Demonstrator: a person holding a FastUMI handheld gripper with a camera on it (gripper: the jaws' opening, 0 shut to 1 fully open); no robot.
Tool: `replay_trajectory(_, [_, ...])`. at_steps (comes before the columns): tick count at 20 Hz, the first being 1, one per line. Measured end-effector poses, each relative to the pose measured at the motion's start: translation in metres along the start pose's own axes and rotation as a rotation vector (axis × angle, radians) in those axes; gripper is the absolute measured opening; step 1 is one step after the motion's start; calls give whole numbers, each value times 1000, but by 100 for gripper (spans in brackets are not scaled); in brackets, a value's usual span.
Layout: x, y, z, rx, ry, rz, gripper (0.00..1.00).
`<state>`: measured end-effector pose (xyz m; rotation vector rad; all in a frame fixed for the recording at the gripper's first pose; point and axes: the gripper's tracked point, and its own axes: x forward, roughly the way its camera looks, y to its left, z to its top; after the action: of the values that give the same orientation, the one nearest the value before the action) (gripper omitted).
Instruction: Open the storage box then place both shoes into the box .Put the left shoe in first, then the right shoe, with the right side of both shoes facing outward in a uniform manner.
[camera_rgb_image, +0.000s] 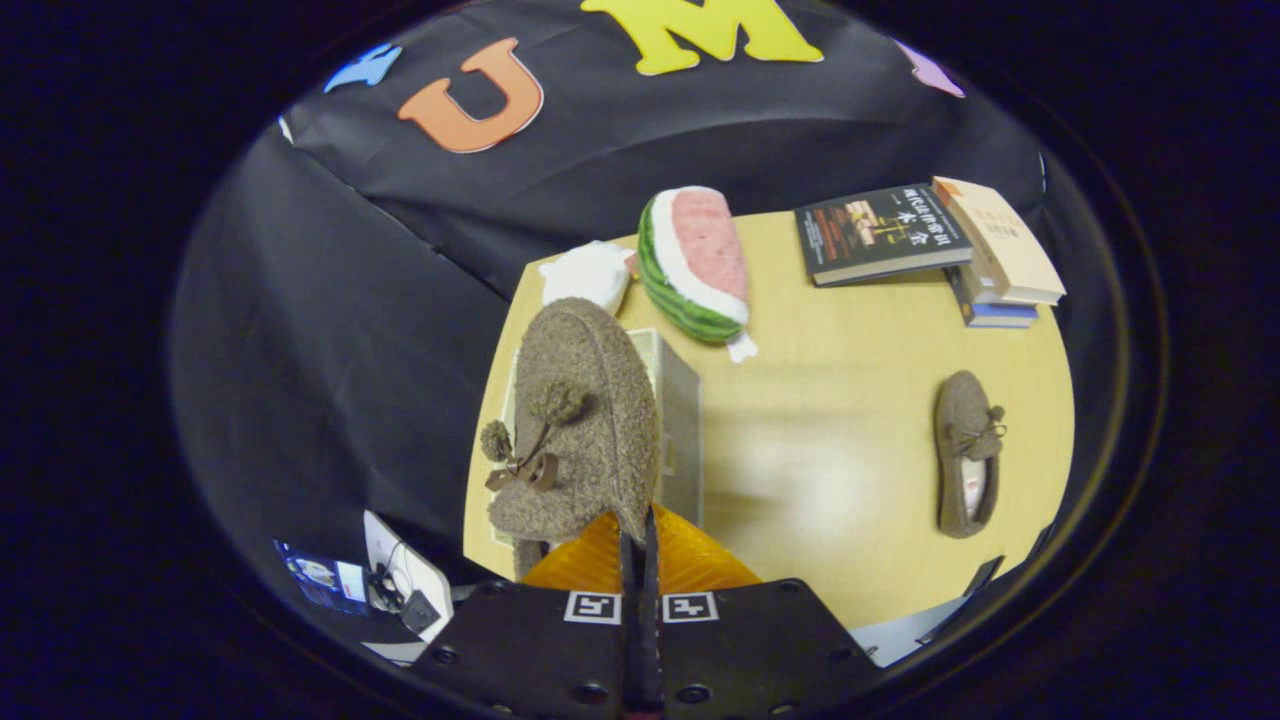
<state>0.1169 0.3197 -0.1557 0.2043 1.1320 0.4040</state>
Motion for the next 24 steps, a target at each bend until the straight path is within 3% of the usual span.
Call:
replay_trajectory(5, [80,52,-6,75,27,-35,1])
replay_trajectory(14, [214,38,-17,144,113,-202,1])
replay_trajectory(18, [242,25,-26,99,148,-278,1])
replay_trajectory(21, [245,24,-23,96,143,-282,2])
replay_trajectory(23, [241,26,-22,78,140,-274,9])
replay_trajectory(24, [240,31,-24,74,142,-256,20])
